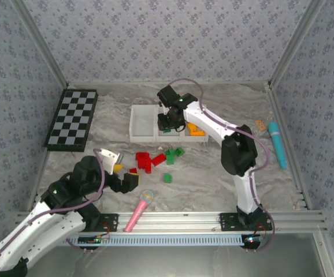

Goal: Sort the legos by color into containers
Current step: Place the lego in the container, then pick up the lego from the center of the table.

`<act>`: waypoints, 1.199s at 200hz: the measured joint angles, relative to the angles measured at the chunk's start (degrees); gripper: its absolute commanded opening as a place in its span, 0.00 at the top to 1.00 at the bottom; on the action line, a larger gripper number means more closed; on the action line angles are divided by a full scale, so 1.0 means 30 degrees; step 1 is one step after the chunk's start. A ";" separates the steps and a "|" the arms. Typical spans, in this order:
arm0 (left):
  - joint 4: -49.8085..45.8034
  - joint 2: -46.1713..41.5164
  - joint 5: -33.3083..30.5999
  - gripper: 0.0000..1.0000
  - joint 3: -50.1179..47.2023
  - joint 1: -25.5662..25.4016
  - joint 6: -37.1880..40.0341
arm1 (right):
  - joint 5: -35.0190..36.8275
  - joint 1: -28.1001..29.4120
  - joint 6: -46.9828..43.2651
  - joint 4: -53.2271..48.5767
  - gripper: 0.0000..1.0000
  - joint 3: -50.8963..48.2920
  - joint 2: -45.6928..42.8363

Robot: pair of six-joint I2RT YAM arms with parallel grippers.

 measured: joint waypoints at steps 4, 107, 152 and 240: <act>0.0117 -0.0262 0.0007 0.00 -0.0095 -0.0022 0.0029 | 0.0007 -0.0058 -0.0073 -0.0036 0.67 0.0197 0.0270; 0.1144 -0.2178 -0.0306 0.00 -0.0634 -0.0029 0.0335 | -0.0029 -0.1013 -0.0852 -0.1239 0.39 0.3650 0.2914; 0.1137 -0.1800 -0.0299 0.00 -0.0634 -0.0029 0.0335 | 0.0561 -0.0867 -0.1129 -0.1836 0.28 0.3526 0.2579; 0.1122 -0.1231 -0.0306 0.00 -0.0634 -0.0029 0.0328 | 0.2419 0.0867 0.1749 0.0903 0.00 -0.6382 -0.7402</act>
